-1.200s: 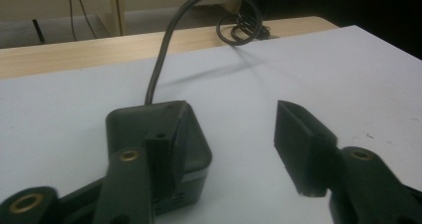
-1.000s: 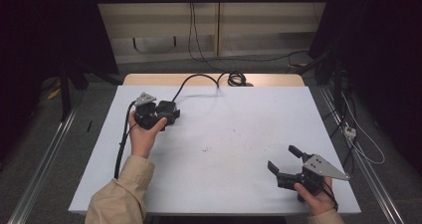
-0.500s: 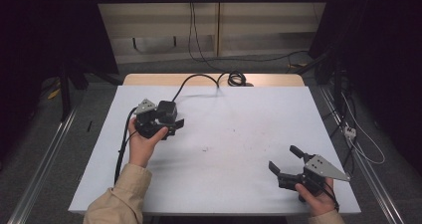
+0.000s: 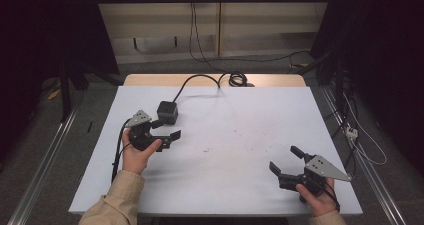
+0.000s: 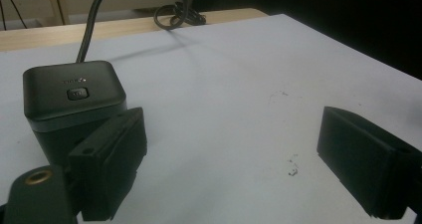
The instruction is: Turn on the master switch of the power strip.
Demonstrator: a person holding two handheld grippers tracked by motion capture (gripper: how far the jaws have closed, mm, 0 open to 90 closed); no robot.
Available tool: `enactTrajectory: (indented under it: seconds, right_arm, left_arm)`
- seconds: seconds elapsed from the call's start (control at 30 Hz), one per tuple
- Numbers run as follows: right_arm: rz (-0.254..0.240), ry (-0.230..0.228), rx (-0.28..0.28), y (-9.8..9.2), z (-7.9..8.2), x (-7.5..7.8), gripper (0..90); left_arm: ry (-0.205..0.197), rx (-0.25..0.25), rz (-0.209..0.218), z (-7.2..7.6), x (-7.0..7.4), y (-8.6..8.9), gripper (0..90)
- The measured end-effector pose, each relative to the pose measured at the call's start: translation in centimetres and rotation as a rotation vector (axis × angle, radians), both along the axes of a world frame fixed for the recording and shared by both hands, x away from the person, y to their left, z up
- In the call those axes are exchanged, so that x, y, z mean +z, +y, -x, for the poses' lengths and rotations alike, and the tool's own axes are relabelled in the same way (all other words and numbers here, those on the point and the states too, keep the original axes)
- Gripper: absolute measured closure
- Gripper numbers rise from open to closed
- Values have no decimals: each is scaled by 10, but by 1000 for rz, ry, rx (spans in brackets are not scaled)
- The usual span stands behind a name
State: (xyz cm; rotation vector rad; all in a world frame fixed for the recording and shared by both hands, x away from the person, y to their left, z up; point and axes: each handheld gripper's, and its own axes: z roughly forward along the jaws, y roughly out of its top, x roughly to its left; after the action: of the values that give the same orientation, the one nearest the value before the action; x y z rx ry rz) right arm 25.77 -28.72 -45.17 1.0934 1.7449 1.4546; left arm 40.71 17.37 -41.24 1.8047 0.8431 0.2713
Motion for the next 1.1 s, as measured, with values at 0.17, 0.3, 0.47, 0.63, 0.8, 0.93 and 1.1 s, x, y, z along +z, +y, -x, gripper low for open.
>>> enactTrajectory:
  seconds: [0.17, 0.3, 0.47, 0.63, 0.8, 0.93, 1.1]
  right_arm:
    - [3, -4, 2, 0, 0, 0, 64]
    - [2, -3, 2, 0, 0, 0, 64]
    - [1, -2, 1, 0, 0, 1, 64]
    - [3, -5, 3, 0, 1, 1, 64]
    - [1, -5, 1, 0, 1, 1, 65]
    - [1, -4, 1, 0, 1, 1, 65]
    - [4, -6, 2, 0, 1, 1, 65]
  left_arm:
    - [0, -9, 0, 6, 0, 1, 112]
    - [1, -21, 0, 11, -3, 4, 112]
    - [-2, -23, -8, 16, -5, 9, 107]
    - [-5, -27, -16, 22, -9, 14, 98]
    - [-8, -20, -34, 26, -11, 18, 97]
    - [-7, -14, -39, 29, -12, 23, 96]
    - [-9, -7, -38, 34, -13, 28, 96]
